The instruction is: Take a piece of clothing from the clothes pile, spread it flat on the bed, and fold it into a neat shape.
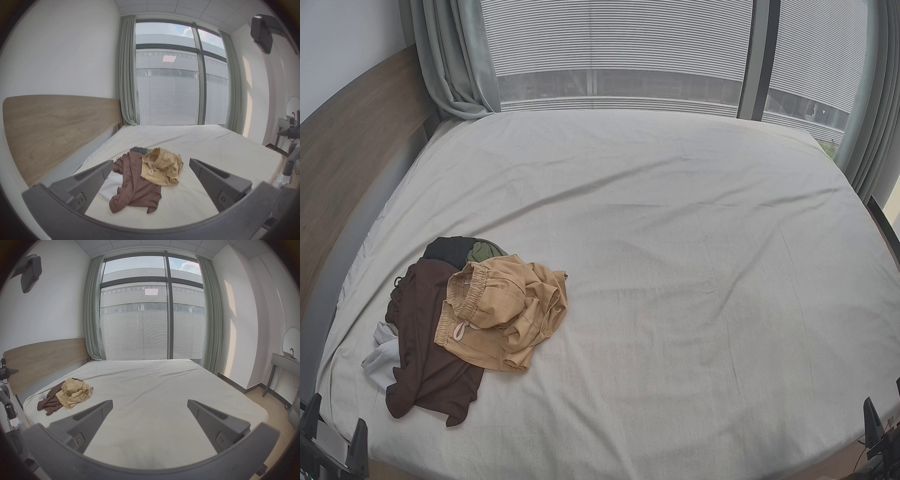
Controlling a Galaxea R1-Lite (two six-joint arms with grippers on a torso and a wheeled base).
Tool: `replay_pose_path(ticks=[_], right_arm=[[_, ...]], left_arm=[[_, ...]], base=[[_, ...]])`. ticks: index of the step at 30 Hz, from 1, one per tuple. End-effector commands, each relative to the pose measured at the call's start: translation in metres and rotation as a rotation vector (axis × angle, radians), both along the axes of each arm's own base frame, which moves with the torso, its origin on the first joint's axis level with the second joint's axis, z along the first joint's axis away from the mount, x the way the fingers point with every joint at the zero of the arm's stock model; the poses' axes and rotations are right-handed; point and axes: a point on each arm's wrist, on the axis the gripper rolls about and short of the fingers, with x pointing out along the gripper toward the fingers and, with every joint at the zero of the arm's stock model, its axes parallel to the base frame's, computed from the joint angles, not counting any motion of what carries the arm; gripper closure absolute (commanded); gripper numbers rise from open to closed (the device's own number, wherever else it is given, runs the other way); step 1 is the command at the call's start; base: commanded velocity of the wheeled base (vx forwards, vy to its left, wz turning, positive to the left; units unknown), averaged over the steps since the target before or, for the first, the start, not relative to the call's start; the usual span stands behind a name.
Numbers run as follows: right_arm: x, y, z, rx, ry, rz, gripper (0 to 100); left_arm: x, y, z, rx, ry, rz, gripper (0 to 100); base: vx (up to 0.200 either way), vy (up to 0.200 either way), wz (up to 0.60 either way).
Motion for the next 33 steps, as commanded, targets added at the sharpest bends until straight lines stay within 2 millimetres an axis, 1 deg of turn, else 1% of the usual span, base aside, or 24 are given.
replay_pose_path(ticks=[1, 3, 5, 6, 8, 9, 10, 11, 15, 16, 17, 22, 23, 24, 25, 26, 28, 29, 30, 33], right_arm=[[0.000, 0.000, -0.005, -0.002, 0.001, 0.001, 0], [0.000, 0.000, -0.005, -0.001, 0.001, 0.000, 0], [0.000, 0.000, -0.005, 0.001, 0.001, 0.001, 0], [0.000, 0.000, -0.005, 0.001, 0.001, 0.001, 0], [0.000, 0.000, -0.005, 0.001, 0.001, 0.001, 0], [0.000, 0.000, -0.005, 0.001, 0.001, 0.001, 0], [0.000, 0.000, -0.005, 0.001, 0.001, 0.000, 0], [0.000, 0.000, -0.005, 0.001, 0.001, 0.001, 0], [0.000, 0.000, -0.005, -0.001, 0.001, 0.001, 0], [0.000, 0.000, -0.005, -0.001, 0.001, 0.001, 0], [0.000, 0.000, -0.005, -0.001, 0.001, 0.001, 0], [0.000, 0.000, -0.005, 0.001, 0.001, 0.001, 0], [0.000, 0.000, -0.005, -0.001, 0.001, 0.001, 0], [0.000, 0.000, -0.005, -0.001, 0.001, 0.001, 0], [0.000, 0.000, -0.005, -0.001, 0.001, 0.001, 0], [0.000, 0.000, -0.005, -0.001, 0.001, 0.001, 0], [0.000, 0.000, -0.005, -0.001, 0.001, 0.001, 0], [0.000, 0.000, -0.005, -0.001, 0.001, 0.001, 0], [0.000, 0.000, -0.005, -0.001, 0.001, 0.001, 0], [0.000, 0.000, -0.005, -0.001, 0.001, 0.001, 0]], left_arm=[[-0.005, 0.001, 0.037, -0.008, -0.113, -0.013, 0], [0.000, 0.001, 0.034, -0.008, -0.051, -0.042, 0], [0.006, 0.001, 0.023, -0.009, 0.012, -0.090, 0], [0.007, 0.002, 0.021, -0.023, 0.030, -0.115, 0], [0.010, 0.001, 0.024, -0.106, 0.065, -0.159, 0], [0.010, 0.001, 0.024, -0.106, 0.065, -0.159, 0], [0.015, 0.001, 0.038, -0.168, 0.089, -0.166, 0], [0.018, 0.000, 0.045, -0.176, 0.100, -0.167, 0], [0.032, -0.002, 0.067, -0.182, 0.136, -0.174, 0], [0.032, -0.002, 0.068, -0.184, 0.137, -0.174, 0], [0.041, -0.003, 0.080, -0.188, 0.144, -0.181, 0], [0.069, -0.009, 0.112, -0.217, 0.161, -0.249, 0], [0.072, -0.010, 0.116, -0.217, 0.165, -0.257, 0], [0.082, -0.011, 0.126, -0.218, 0.165, -0.270, 0], [0.082, -0.011, 0.126, -0.218, 0.165, -0.270, 0], [0.092, -0.013, 0.137, -0.217, 0.164, -0.280, 0], [0.102, -0.015, 0.144, -0.215, 0.172, -0.284, 0], [0.102, -0.015, 0.144, -0.215, 0.172, -0.284, 0], [0.111, -0.016, 0.150, -0.215, 0.176, -0.294, 0], [0.126, -0.019, 0.153, -0.214, 0.194, -0.314, 0]], base=[[0.000, 0.000, 0.00], [0.000, 0.000, 0.00], [0.000, 0.000, 0.00], [0.000, 0.000, 0.00], [0.000, 0.000, 0.00], [0.000, 0.000, 0.00], [0.000, 0.000, 0.00], [0.000, 0.000, 0.00], [0.000, 0.000, 0.00], [0.000, 0.000, 0.00], [0.000, 0.000, 0.00], [0.000, 0.000, 0.00], [0.000, 0.000, 0.00], [0.000, 0.000, 0.00], [0.000, 0.000, 0.00], [0.000, 0.000, 0.00], [0.000, 0.000, 0.00], [0.000, 0.000, 0.00], [0.000, 0.000, 0.00], [0.000, 0.000, 0.00]])
